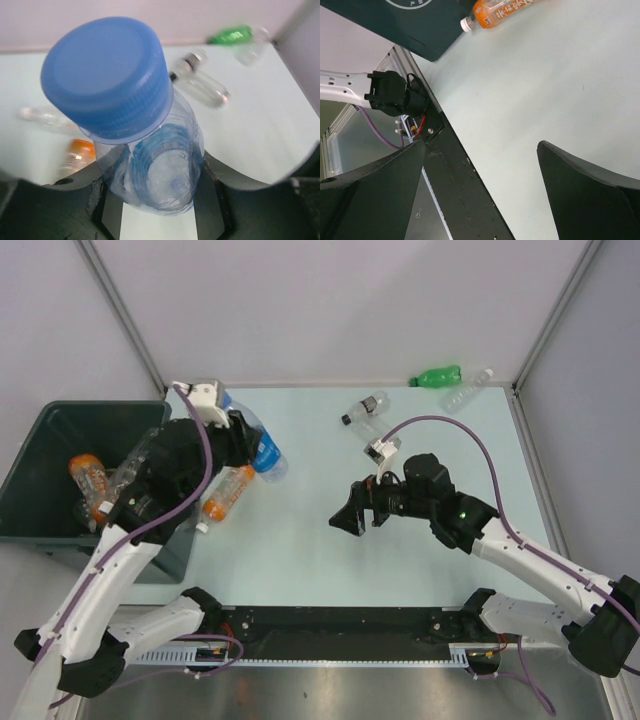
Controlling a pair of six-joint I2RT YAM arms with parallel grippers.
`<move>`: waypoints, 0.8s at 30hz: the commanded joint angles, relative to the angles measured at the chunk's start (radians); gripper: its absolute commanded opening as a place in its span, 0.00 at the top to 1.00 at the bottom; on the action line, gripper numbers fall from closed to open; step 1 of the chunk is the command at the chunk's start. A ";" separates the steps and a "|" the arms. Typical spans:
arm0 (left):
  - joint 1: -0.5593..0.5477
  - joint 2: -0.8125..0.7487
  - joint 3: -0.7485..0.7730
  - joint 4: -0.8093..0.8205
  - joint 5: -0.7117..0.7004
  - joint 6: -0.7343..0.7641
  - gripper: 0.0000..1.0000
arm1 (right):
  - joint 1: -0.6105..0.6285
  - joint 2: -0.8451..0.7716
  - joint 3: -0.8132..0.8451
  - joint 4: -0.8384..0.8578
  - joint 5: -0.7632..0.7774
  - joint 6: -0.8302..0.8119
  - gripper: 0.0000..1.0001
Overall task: Put the plastic bottles in the bin
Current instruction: Pick up the plastic bottle at the center of the board, then place the plastic bottle in the trash bin.
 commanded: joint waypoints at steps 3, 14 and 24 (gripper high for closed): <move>0.022 0.042 0.261 -0.127 -0.400 0.122 0.56 | -0.008 -0.013 0.011 0.000 0.031 -0.008 0.00; 0.153 0.057 0.404 -0.024 -0.720 0.277 0.53 | -0.054 -0.015 0.010 -0.019 0.015 -0.002 0.00; 0.449 0.070 0.375 0.039 -0.762 0.264 0.53 | -0.071 0.014 0.010 -0.003 -0.013 0.008 0.00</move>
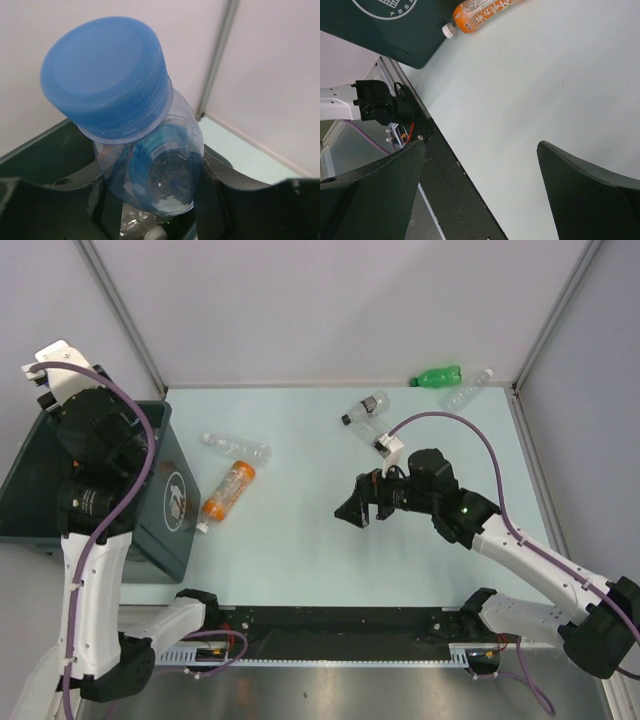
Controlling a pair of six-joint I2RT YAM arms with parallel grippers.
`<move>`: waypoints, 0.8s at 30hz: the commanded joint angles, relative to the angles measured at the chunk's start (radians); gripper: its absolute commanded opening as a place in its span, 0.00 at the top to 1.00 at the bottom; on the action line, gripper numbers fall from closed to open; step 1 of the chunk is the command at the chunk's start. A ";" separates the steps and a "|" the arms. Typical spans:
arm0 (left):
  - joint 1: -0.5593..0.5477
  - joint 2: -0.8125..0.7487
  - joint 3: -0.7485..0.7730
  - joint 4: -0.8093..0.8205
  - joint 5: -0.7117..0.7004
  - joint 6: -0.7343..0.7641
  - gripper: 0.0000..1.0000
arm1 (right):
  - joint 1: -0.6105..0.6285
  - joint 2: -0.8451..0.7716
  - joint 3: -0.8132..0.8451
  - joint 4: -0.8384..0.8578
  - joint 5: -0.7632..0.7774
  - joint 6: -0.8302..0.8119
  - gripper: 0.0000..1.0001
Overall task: Put the plastic bottles in the bin
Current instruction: Place the plastic bottle in the trash bin.
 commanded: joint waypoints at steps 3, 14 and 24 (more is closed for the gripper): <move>0.147 0.022 -0.024 0.083 -0.099 0.010 0.49 | -0.007 0.007 0.011 0.011 -0.020 0.006 0.00; 0.187 0.077 0.004 0.056 -0.185 -0.010 0.00 | -0.023 0.004 0.011 -0.022 -0.009 0.002 0.00; 0.187 0.048 0.013 -0.050 0.198 -0.089 0.00 | -0.041 0.008 0.011 -0.056 0.139 0.037 0.00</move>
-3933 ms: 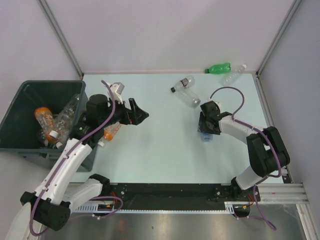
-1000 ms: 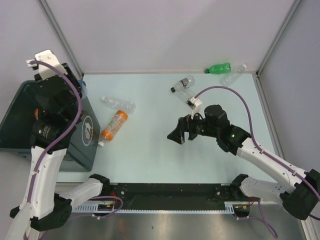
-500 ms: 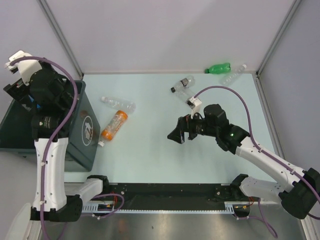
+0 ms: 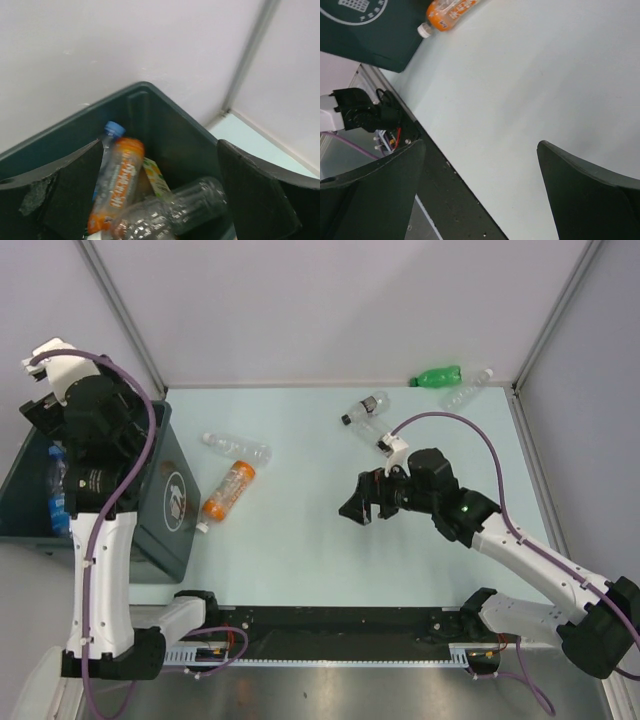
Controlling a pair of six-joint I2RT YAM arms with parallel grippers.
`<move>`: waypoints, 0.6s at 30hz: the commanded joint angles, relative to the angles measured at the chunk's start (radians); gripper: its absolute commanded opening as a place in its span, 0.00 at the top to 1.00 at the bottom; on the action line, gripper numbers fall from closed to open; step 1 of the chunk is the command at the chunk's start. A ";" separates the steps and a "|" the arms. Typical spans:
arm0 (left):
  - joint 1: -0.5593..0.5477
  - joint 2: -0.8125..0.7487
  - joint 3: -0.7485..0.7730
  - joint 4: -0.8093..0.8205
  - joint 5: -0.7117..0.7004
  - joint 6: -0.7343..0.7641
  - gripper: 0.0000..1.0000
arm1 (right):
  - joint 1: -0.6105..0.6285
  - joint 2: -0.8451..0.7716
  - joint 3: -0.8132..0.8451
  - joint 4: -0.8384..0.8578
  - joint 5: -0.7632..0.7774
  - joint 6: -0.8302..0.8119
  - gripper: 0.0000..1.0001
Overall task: Put the plastic bottles in the bin
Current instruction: Place the plastic bottle in the trash bin, then pick up the plastic bottle at the center of the board.
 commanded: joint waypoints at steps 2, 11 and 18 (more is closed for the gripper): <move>0.007 -0.021 0.023 -0.063 0.365 -0.050 0.00 | -0.028 -0.003 0.011 -0.023 0.183 0.050 0.00; 0.007 -0.066 -0.117 0.005 0.974 -0.085 0.00 | -0.157 0.015 0.011 -0.089 0.412 0.103 0.00; 0.005 -0.086 -0.267 0.102 1.224 -0.162 0.00 | -0.229 0.071 0.010 -0.063 0.505 0.080 0.00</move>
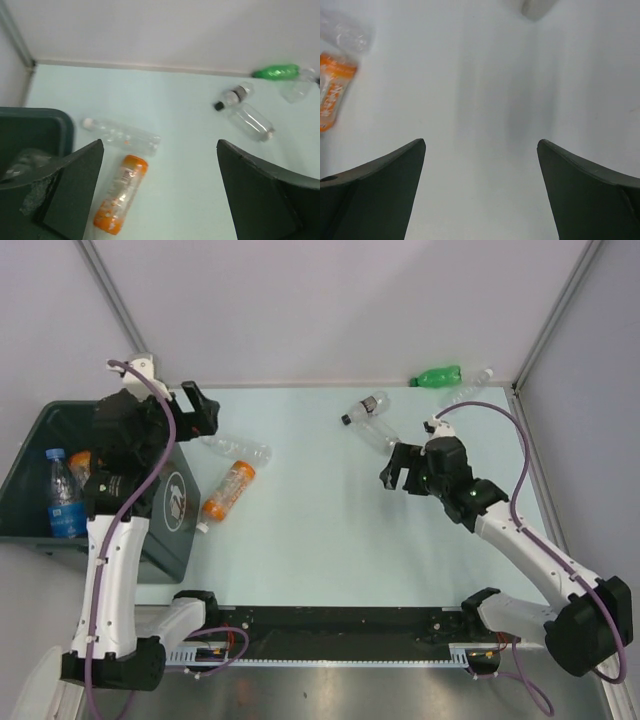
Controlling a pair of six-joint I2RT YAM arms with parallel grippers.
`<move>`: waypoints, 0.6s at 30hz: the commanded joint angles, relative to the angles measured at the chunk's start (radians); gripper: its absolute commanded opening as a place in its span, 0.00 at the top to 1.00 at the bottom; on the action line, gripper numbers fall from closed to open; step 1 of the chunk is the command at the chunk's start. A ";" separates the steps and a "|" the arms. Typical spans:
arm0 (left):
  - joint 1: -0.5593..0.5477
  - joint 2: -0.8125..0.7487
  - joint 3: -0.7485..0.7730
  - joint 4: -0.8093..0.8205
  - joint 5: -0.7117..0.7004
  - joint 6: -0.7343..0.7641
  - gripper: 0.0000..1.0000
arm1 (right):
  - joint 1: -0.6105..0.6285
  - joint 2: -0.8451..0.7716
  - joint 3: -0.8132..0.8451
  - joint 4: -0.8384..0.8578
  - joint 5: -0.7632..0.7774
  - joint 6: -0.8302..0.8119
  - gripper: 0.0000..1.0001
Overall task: Put the plastic bottles in the bin
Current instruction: Pick up the plastic bottle at the center of the board.
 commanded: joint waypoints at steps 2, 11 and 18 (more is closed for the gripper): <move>0.005 -0.027 -0.117 0.117 0.273 -0.092 0.00 | -0.029 0.058 0.011 0.040 0.152 -0.029 0.00; -0.047 -0.050 -0.283 0.218 0.396 -0.161 0.00 | -0.103 0.267 0.011 0.410 0.074 -0.131 0.00; -0.105 -0.063 -0.369 0.269 0.451 -0.163 0.00 | -0.152 0.479 0.099 0.555 -0.008 -0.301 0.00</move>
